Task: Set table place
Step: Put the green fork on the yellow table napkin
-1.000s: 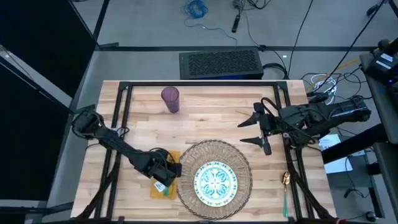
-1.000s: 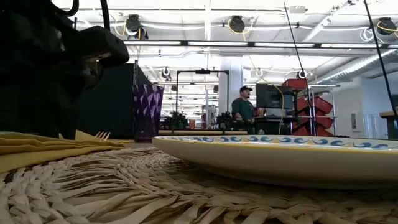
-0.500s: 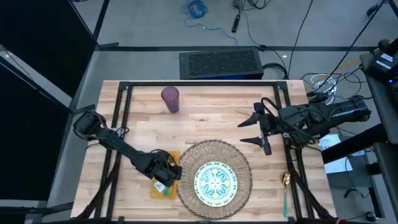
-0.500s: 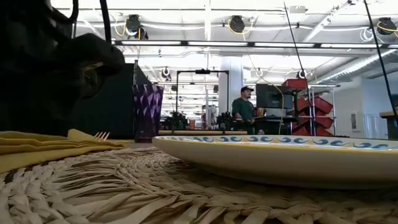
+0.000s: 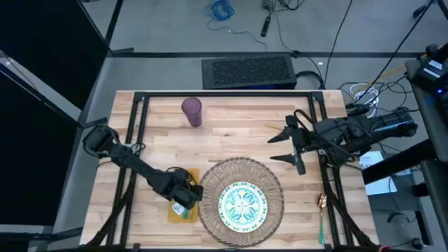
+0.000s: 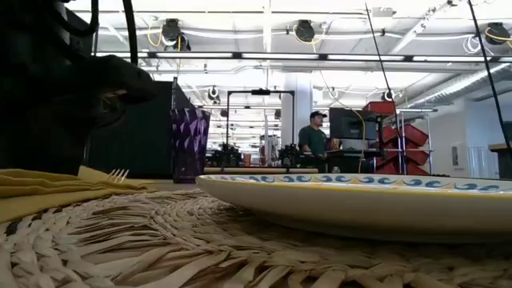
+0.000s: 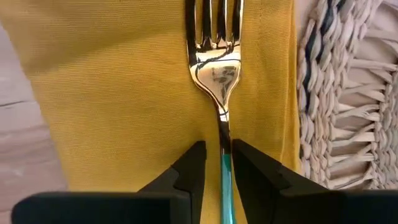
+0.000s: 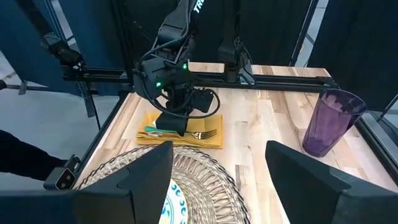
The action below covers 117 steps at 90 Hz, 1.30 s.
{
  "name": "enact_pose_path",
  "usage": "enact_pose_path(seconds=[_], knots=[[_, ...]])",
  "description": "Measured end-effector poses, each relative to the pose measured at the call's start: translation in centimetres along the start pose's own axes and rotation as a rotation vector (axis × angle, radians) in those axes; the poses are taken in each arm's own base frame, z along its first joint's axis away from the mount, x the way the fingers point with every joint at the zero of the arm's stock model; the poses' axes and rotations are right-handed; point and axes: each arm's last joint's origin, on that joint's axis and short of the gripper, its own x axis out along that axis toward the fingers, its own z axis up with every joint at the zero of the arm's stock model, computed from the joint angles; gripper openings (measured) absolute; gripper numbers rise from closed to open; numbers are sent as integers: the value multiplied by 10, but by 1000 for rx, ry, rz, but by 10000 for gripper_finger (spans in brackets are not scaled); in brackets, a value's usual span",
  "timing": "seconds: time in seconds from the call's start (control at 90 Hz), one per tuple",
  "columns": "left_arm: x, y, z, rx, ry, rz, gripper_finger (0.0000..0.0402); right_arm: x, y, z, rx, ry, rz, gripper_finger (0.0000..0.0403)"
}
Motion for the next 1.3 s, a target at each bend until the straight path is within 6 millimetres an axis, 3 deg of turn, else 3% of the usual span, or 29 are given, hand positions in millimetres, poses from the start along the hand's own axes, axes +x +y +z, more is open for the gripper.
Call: enact_pose_path(seconds=[0.344, 0.756, 1.044, 1.3], knots=[[-3, 11, -13, 4, 31, 63, 68, 0, 0, 0, -1, 3, 4, 242], [-13, 0, -15, 74, 35, 17, 68, 0, 0, 0, 0, 1, 4, 242], [-31, 11, -6, 56, -24, 63, 68, 0, 0, 0, 18, 4, 4, 242], [-63, 15, 2, 86, -155, -94, 68, 0, 0, -2, 21, 17, -2, 242]])
